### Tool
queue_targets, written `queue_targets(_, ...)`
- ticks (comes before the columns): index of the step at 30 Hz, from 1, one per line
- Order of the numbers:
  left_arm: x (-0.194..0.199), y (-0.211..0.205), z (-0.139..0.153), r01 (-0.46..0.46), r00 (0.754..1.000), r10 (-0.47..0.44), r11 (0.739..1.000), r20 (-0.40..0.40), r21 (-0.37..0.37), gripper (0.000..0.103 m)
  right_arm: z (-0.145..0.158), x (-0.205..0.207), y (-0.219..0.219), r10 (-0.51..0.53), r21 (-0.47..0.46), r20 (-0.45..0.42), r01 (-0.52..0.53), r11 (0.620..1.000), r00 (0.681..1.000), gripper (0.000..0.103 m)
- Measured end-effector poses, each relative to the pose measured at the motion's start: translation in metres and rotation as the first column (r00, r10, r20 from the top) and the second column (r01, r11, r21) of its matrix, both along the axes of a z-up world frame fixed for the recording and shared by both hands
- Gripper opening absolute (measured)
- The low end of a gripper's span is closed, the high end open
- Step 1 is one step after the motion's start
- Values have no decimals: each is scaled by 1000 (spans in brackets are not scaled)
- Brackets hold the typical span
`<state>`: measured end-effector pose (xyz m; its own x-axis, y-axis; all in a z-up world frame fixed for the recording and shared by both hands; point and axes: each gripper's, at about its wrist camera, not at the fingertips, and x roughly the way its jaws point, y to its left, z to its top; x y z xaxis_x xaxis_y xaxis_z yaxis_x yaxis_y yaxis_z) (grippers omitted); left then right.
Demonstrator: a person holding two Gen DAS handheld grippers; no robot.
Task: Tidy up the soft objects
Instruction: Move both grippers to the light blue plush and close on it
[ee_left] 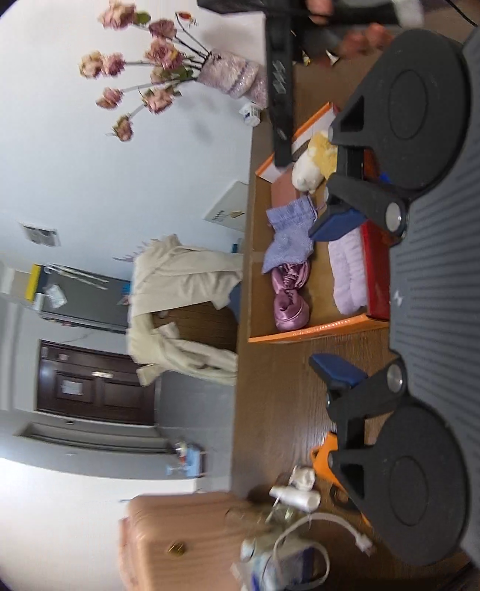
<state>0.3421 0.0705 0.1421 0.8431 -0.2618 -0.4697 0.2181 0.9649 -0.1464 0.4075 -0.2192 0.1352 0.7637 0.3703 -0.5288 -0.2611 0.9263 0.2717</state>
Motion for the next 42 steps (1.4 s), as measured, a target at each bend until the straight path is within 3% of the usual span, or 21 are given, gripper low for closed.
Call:
queue_targets(6,-87,4,-2,-15,997,13,1000,79,18,81,16,-89,-39,13,-36,103,-9,999,995,76)
queue_targets(9,-125,1,-7,-44,993,43,999,112,7,85,7,-130,-45,12,-65,141,-3,998,990,77)
queue_targets(12,-161,-4,-20,-81,988,84,996,130,-29,90,-13,-177,-39,3,-158,233,35,987,972,80)
queue_targets(14,-179,-4,-33,-98,988,104,994,110,-57,91,-32,-207,-35,-7,-191,256,58,980,967,82)
queue_targets(17,-207,-3,-56,-110,993,115,989,42,-97,92,-61,-245,-33,4,-176,214,35,984,977,82)
queue_targets(21,-227,-15,-80,-101,995,100,994,-19,-39,92,-85,-282,-25,38,-211,194,4,978,980,82)
queue_targets(29,-229,-35,-102,-45,997,42,998,-65,-39,92,-105,-303,-32,-8,-182,161,37,983,987,82)
queue_targets(35,-212,-41,-112,-12,995,5,997,-95,-76,91,-108,-283,-33,-55,-156,151,78,985,987,81)
queue_targets(37,-200,-42,-113,8,996,-17,995,-85,-103,83,-107,-271,-29,-57,-152,148,80,985,987,80)
queue_targets(39,-181,-46,-112,34,994,-46,992,-95,-122,67,-104,-258,-25,-52,-137,154,74,988,987,80)
queue_targets(41,-158,-51,-112,64,990,-79,989,-116,-132,45,-99,-242,-22,-49,-110,154,66,992,987,74)
queue_targets(42,-145,-54,-112,70,988,-88,988,-130,-140,44,-97,-232,-20,-44,-99,149,59,993,988,71)
